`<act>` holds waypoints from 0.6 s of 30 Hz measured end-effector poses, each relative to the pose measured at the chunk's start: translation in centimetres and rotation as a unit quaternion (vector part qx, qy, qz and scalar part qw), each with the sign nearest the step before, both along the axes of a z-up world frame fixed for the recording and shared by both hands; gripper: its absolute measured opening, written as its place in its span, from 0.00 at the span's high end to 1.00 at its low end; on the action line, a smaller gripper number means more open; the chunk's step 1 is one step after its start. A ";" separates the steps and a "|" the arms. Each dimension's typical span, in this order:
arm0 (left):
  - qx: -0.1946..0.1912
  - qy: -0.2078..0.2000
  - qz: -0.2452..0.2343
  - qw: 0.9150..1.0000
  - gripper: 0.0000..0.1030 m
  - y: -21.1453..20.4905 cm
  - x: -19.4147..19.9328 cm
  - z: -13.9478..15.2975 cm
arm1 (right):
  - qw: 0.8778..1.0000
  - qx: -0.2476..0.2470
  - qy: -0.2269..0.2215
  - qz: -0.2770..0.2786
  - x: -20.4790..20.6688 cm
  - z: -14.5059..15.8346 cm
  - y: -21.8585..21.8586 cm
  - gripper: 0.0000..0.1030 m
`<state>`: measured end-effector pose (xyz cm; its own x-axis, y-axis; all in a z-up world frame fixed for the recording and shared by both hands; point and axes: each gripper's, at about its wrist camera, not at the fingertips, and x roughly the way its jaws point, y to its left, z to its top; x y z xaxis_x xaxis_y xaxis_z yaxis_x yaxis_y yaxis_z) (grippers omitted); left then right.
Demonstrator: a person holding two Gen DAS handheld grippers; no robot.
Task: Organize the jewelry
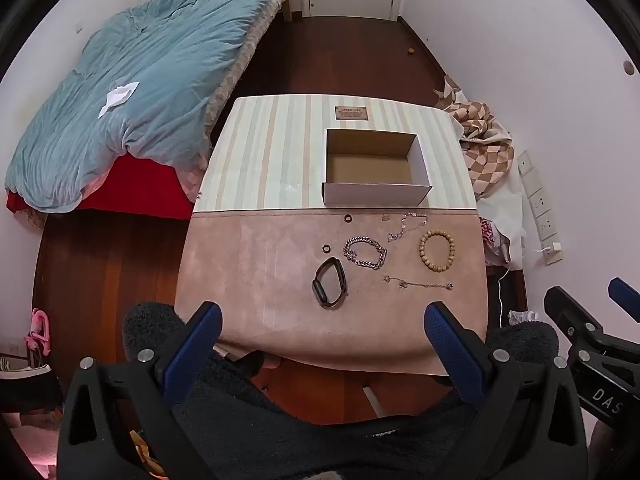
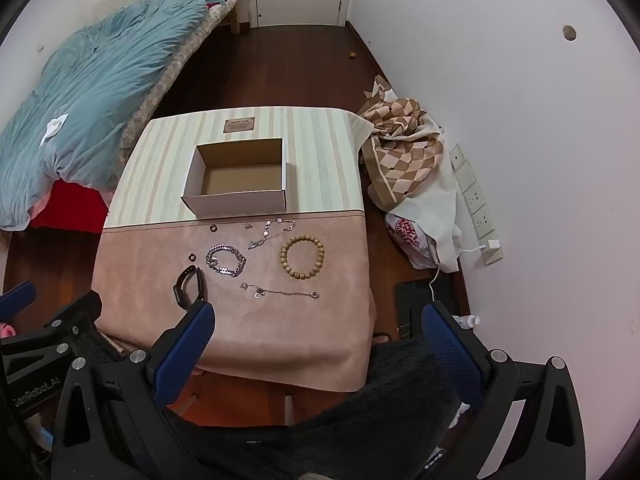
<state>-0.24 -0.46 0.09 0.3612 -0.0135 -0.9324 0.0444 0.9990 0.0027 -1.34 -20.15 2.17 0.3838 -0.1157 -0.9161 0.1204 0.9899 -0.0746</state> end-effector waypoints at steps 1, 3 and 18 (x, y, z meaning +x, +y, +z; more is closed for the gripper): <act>-0.001 0.001 0.000 1.000 0.00 0.0 0.2 0.4 | 1.000 0.000 0.000 0.000 0.0 0.0 0.0 0.00; -0.002 0.002 0.000 1.000 0.00 -0.1 0.4 0.5 | 1.000 0.000 0.000 0.001 0.0 -0.2 0.1 0.00; -0.004 -0.002 -0.001 1.000 0.00 0.2 0.4 0.7 | 1.000 -0.006 0.001 0.002 -0.2 -0.3 0.5 0.00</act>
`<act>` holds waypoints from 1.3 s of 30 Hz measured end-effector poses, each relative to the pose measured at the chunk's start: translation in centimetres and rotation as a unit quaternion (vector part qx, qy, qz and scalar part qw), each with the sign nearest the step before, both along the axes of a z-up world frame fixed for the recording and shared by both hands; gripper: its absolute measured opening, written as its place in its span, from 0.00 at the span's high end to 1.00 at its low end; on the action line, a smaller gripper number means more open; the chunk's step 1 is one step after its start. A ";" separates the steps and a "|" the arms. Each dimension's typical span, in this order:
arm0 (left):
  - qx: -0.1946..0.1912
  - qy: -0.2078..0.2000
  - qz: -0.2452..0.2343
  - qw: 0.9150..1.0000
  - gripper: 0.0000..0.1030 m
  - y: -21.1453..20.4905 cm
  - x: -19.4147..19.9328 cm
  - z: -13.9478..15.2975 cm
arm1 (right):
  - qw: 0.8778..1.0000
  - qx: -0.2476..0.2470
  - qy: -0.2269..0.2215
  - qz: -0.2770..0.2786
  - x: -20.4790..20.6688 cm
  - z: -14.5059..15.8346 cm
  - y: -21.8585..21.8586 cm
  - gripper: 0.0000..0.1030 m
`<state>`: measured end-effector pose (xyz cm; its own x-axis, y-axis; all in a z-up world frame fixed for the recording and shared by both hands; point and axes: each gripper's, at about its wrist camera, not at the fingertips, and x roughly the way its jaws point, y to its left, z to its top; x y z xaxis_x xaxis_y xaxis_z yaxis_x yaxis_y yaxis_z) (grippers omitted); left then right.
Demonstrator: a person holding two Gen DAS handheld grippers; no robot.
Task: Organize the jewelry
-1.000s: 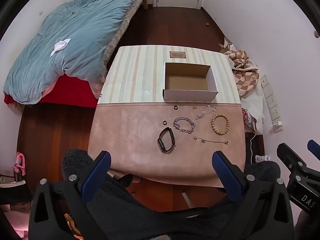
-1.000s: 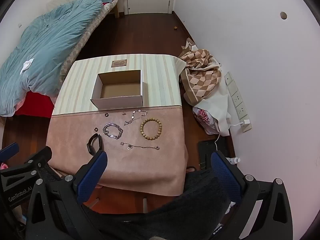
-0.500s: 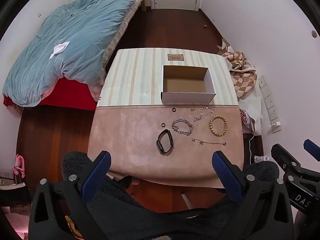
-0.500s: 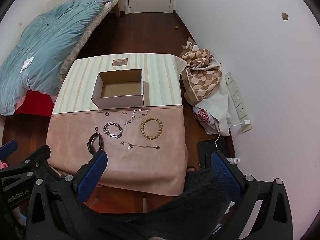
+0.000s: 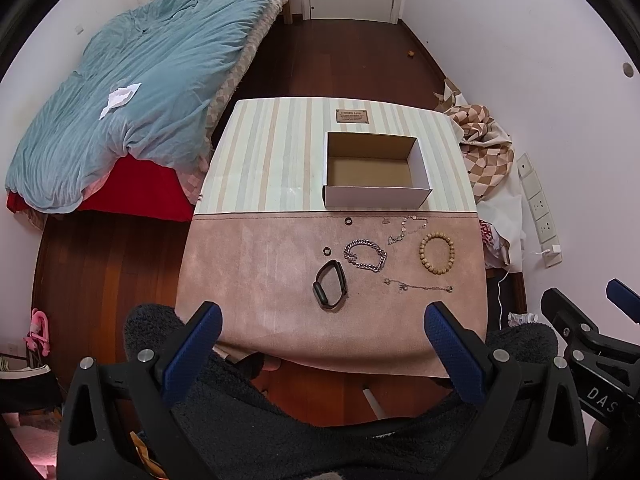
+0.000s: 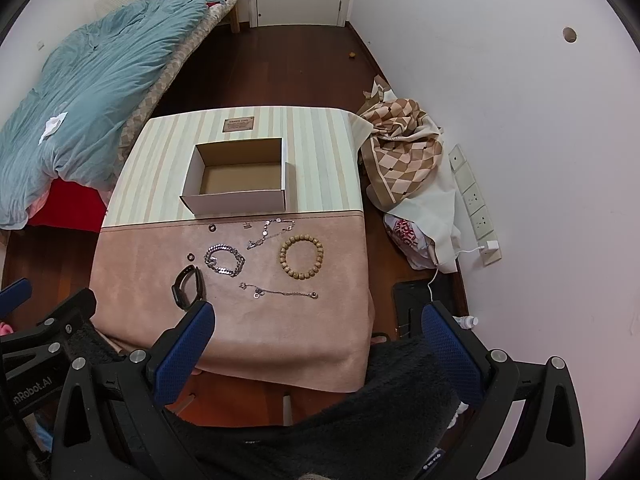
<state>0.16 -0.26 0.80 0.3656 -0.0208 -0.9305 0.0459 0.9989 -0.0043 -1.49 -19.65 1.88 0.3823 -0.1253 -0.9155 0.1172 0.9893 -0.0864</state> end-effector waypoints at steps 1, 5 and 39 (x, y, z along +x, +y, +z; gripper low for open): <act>0.000 -0.001 -0.001 1.000 0.00 0.0 0.0 0.0 | 1.000 0.000 0.000 0.000 0.0 0.0 0.0 0.00; -0.001 -0.001 -0.001 1.000 0.00 0.1 0.0 0.0 | 1.000 0.000 -0.001 -0.001 0.0 0.0 0.0 0.00; -0.002 -0.006 0.000 1.000 0.00 -0.3 -0.1 0.2 | 1.000 -0.005 -0.002 -0.001 0.1 0.4 -0.5 0.00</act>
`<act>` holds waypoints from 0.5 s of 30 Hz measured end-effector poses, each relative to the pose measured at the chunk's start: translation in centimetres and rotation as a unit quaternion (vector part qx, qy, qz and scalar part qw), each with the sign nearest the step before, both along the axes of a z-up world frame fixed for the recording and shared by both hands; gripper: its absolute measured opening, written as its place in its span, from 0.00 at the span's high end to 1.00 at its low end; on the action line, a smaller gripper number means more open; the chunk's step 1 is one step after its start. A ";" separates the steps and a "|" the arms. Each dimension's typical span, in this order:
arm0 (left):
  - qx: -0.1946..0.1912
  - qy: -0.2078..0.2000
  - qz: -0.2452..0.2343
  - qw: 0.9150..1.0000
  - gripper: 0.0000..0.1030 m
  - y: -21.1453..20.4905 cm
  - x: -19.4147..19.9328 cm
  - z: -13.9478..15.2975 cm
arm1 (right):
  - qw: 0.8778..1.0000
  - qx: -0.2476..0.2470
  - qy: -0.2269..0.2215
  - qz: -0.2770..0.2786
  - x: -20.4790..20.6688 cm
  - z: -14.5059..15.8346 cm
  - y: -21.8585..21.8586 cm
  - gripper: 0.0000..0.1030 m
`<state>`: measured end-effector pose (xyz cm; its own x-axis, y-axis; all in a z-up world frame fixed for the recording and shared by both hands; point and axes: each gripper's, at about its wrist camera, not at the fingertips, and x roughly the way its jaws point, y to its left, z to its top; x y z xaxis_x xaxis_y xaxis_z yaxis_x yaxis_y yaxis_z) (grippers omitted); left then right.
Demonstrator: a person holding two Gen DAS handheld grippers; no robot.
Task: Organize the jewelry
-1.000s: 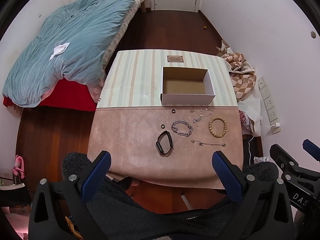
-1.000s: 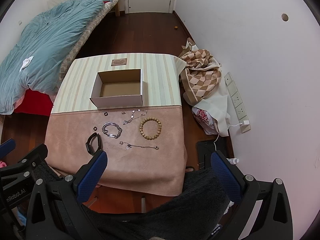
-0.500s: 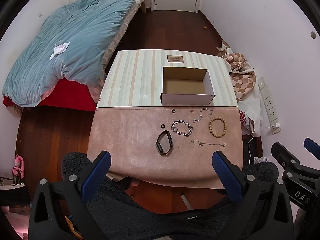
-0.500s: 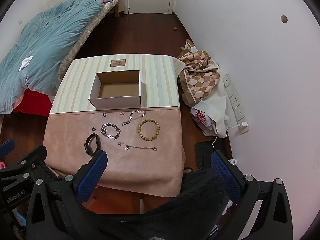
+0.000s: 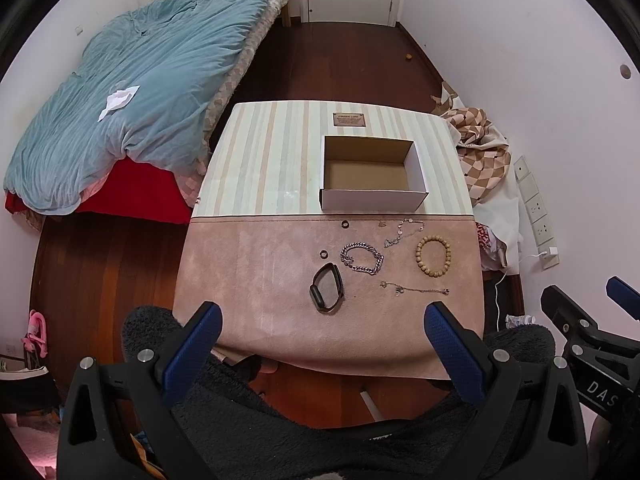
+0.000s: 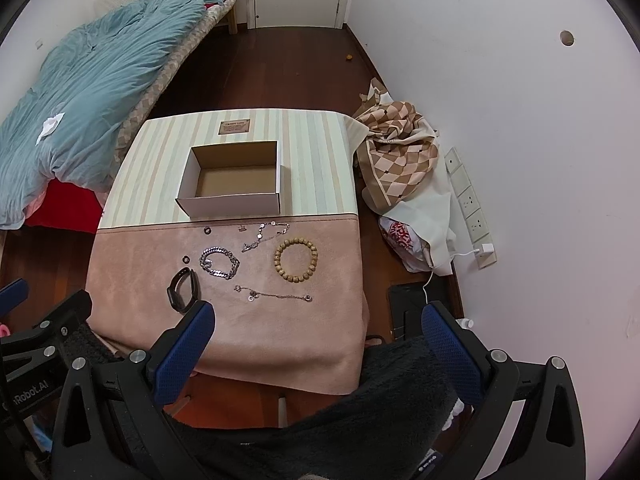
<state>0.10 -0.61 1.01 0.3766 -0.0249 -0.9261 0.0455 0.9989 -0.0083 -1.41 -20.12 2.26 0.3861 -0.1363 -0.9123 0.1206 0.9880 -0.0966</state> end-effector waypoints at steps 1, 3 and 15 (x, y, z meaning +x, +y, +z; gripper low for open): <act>0.000 0.000 0.000 1.000 0.00 0.0 0.0 0.0 | 1.000 0.000 0.000 0.000 0.0 0.0 -0.2 0.00; -0.001 0.000 0.000 1.000 0.00 -0.1 0.1 0.0 | 1.000 0.000 -0.001 -0.001 0.0 0.0 -0.2 0.00; -0.002 -0.003 0.000 1.000 0.00 0.0 0.0 0.3 | 1.000 -0.002 -0.002 -0.001 0.1 0.3 0.0 0.00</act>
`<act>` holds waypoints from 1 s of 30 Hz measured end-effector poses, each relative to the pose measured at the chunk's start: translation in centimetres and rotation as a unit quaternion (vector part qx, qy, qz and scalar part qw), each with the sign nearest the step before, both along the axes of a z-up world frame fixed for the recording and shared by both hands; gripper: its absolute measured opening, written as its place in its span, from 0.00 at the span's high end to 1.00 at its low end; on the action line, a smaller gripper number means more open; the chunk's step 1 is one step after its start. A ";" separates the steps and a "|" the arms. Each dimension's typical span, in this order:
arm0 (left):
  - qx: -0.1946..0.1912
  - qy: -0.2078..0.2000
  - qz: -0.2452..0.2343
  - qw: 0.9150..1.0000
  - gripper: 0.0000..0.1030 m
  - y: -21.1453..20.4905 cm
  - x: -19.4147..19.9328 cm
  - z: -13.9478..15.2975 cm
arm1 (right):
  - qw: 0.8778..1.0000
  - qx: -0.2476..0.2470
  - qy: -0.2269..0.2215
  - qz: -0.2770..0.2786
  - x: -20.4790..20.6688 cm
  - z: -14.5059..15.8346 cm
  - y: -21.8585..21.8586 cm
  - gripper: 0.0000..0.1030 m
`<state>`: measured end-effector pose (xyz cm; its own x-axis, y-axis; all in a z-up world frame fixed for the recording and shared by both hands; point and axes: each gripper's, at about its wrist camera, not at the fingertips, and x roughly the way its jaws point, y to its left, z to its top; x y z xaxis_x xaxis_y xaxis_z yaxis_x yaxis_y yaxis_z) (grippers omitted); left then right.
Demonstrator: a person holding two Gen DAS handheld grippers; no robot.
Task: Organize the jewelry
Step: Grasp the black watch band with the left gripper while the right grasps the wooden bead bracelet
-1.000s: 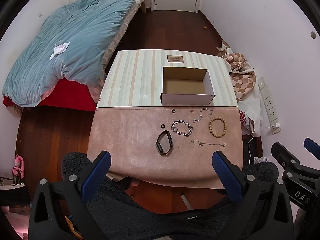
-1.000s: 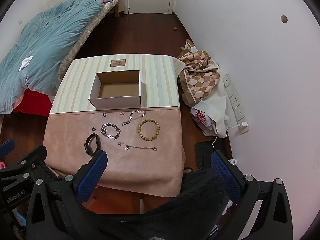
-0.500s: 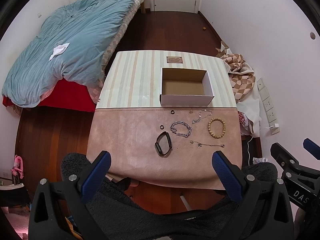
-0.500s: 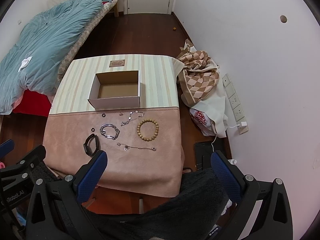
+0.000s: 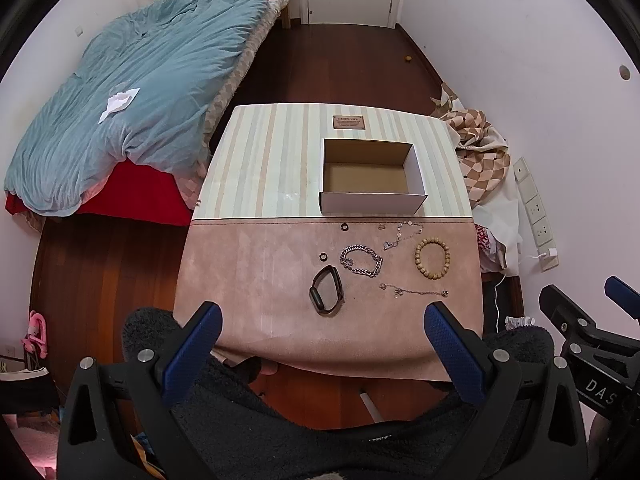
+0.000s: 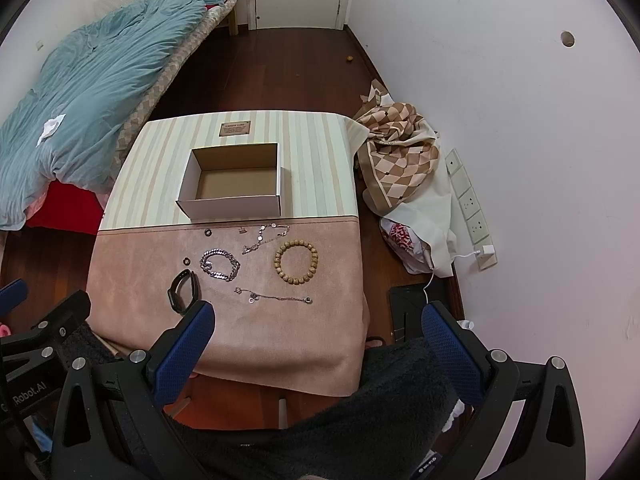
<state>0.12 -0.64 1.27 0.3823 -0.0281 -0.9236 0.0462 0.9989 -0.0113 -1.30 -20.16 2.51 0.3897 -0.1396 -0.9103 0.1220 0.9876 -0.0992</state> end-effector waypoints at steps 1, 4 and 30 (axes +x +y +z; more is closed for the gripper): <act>0.000 0.000 0.000 1.000 0.00 0.0 0.0 0.0 | 1.000 0.000 0.000 0.000 0.0 0.1 -0.1 0.00; 0.000 0.000 0.000 1.000 0.00 0.0 0.1 0.1 | 1.000 0.000 0.000 0.000 0.0 0.0 0.0 0.00; 0.086 0.105 0.019 0.991 0.00 1.0 8.1 -17.1 | 0.994 0.015 0.071 -0.083 8.2 -15.2 -4.2 0.00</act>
